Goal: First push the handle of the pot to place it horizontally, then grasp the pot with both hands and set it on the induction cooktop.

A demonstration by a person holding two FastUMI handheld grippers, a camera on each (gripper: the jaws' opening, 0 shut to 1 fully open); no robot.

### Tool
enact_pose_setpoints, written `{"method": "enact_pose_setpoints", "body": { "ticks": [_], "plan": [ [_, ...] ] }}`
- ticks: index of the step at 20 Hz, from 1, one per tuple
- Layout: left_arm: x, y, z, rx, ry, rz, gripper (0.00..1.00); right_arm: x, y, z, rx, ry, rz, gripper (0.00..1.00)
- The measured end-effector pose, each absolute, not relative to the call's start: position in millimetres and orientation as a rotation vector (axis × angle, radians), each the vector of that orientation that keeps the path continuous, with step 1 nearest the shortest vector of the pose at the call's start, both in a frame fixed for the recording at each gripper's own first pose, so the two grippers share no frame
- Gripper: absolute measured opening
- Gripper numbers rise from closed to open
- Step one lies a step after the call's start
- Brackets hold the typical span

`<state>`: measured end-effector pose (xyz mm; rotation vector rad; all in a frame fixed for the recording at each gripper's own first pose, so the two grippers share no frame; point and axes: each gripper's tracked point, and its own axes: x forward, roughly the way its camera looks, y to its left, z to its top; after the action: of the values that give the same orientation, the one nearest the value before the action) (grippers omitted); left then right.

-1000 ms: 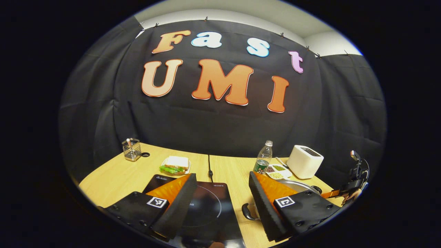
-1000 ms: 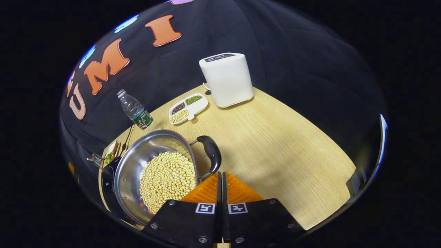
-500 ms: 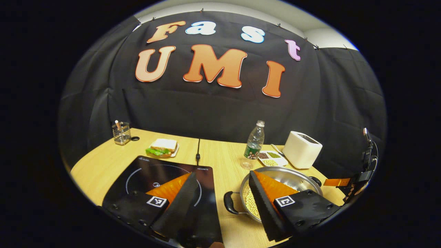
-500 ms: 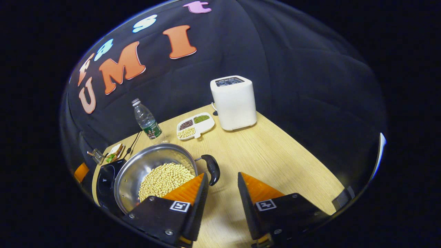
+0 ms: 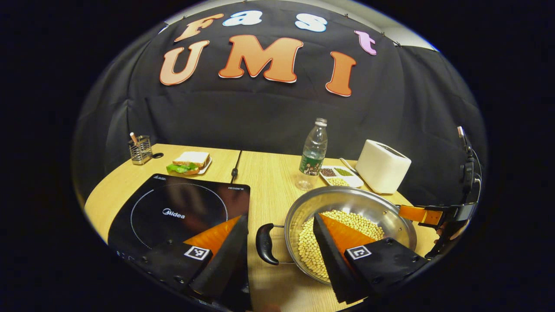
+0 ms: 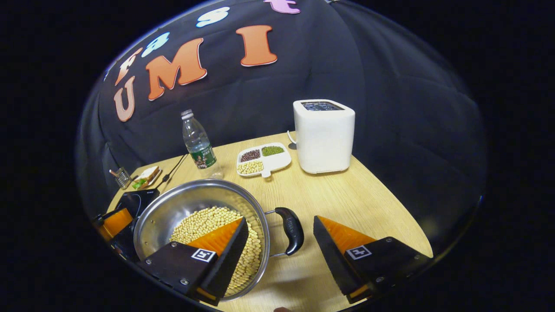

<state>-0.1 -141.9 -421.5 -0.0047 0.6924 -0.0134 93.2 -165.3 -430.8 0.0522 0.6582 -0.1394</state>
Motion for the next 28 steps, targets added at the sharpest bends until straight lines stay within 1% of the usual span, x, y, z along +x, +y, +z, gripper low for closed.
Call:
{"method": "enact_pose_setpoints", "body": {
  "ticks": [2,4,5,6,7,8,10,12,14,15,16,18,19,20,23,24,25,26,27,28],
  "plan": [
    [2,-144,-432,-0.006,0.718,-0.005,1.0,98,-165,-443,0.052,0.691,-0.134,0.94],
    [3,-143,-440,0.008,0.74,0.009,0.99,98,-162,-456,0.069,0.736,-0.125,0.93],
    [5,-143,-442,0.013,0.748,0.015,0.99,97,-162,-461,0.077,0.753,-0.126,0.9],
    [6,-143,-446,0.016,0.757,0.018,0.99,95,-164,-463,0.08,0.764,-0.124,0.72],
    [5,-144,-450,0.016,0.767,0.02,0.99,98,-165,-462,0.086,0.757,-0.121,0.69],
    [5,-145,-454,0.013,0.78,0.021,0.99,95,-164,-462,0.086,0.761,-0.116,0.62],
    [-3,-146,-470,0.002,0.825,0.031,0.98,95,-164,-463,0.075,0.759,-0.113,0.59],
    [-4,-146,-475,-0.004,0.844,0.04,1.0,94,-166,-463,0.071,0.758,-0.111,0.58],
    [0,-147,-480,0.016,0.845,0.039,0.93,94,-166,-462,0.072,0.759,-0.111,0.58],
    [-2,-144,-484,0.036,0.853,0.047,0.93,94,-168,-463,0.071,0.759,-0.118,0.58],
    [-1,-138,-488,0.055,0.855,0.067,0.9,93,-171,-462,0.072,0.759,-0.125,0.58],
    [0,-140,-490,0.03,0.859,0.081,0.7,91,-171,-461,0.091,0.757,-0.133,0.58],
    [-1,-139,-493,0.023,0.872,0.081,0.67,91,-172,-461,0.096,0.759,-0.139,0.57],
    [-1,-140,-491,0.021,0.868,0.076,0.68,91,-172,-462,0.1,0.754,-0.147,0.55],
    [0,-142,-491,0.032,0.885,0.081,0.57,86,-171,-459,0.13,0.753,-0.175,0.53],
    [-2,-144,-492,0.034,0.901,0.076,0.55,84,-172,-458,0.136,0.755,-0.183,0.5],
    [-5,-144,-490,0.026,0.909,0.073,0.53,82,-173,-453,0.139,0.746,-0.192,0.51],
    [-6,-145,-488,0.016,0.921,0.068,0.58,78,-173,-447,0.138,0.739,-0.197,0.5],
    [-6,-146,-484,0.009,0.918,0.059,0.52,76,-172,-441,0.14,0.731,-0.205,0.46],
    [-7,-146,-477,0.006,0.913,0.054,0.55,74,-170,-435,0.14,0.723,-0.21,0.49]
  ]
}}
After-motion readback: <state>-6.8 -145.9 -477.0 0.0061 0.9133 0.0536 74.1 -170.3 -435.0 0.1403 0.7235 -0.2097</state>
